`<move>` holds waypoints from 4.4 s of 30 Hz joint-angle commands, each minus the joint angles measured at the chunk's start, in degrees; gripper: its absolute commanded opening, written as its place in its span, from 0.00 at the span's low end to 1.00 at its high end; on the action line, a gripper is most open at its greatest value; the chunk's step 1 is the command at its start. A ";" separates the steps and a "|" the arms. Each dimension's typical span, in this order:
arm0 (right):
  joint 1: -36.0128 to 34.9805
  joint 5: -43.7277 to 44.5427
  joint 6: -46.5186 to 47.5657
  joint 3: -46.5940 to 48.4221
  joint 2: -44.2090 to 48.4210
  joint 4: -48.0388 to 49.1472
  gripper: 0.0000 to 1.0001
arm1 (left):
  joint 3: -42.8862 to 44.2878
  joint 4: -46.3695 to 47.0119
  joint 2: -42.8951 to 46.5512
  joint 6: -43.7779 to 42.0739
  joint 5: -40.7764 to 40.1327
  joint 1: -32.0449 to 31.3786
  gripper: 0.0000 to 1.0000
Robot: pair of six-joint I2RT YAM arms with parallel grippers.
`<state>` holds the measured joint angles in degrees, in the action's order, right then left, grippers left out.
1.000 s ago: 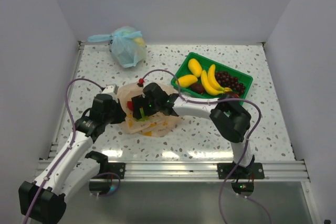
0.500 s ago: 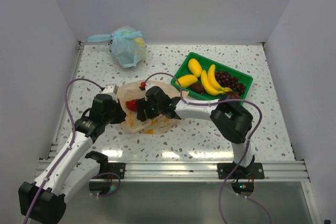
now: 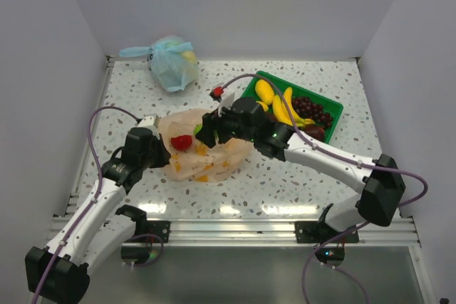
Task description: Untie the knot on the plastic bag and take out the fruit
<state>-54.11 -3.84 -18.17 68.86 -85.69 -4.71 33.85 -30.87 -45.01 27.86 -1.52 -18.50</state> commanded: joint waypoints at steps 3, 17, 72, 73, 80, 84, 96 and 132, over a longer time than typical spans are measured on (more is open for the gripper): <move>9.60 4.70 3.32 -0.66 3.51 -3.90 0.34 | -0.54 2.75 0.37 -0.26 -0.59 -0.22 0.03; 29.93 13.50 0.51 4.44 -14.22 -4.25 0.45 | -0.62 2.66 0.54 -0.26 -0.77 -0.57 0.02; -0.39 8.74 -28.75 11.29 -28.56 11.57 0.99 | -0.89 3.45 0.72 -0.61 0.73 -1.63 0.02; -0.39 9.19 -29.19 11.56 -29.96 12.09 0.98 | -0.89 3.45 0.72 -0.61 0.82 -1.63 0.02; -0.39 11.66 -31.40 15.68 -36.21 14.11 0.99 | -0.97 3.63 0.81 -0.70 1.08 -2.06 0.02; -0.39 11.48 -30.43 19.90 -39.90 14.20 0.99 | -0.89 3.71 0.63 -0.79 1.26 -2.33 0.02; -0.21 9.03 -27.19 17.99 -39.74 17.19 0.54 | -0.89 3.19 0.72 -0.35 0.11 -2.94 0.02; 37.47 7.43 -7.22 -6.36 5.88 -18.14 0.37 | -0.71 2.84 0.45 -0.08 -0.85 -3.03 0.02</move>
<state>-19.88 -0.51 -26.28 65.67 -81.73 -16.45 32.97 -30.44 -44.84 27.86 -1.76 -21.15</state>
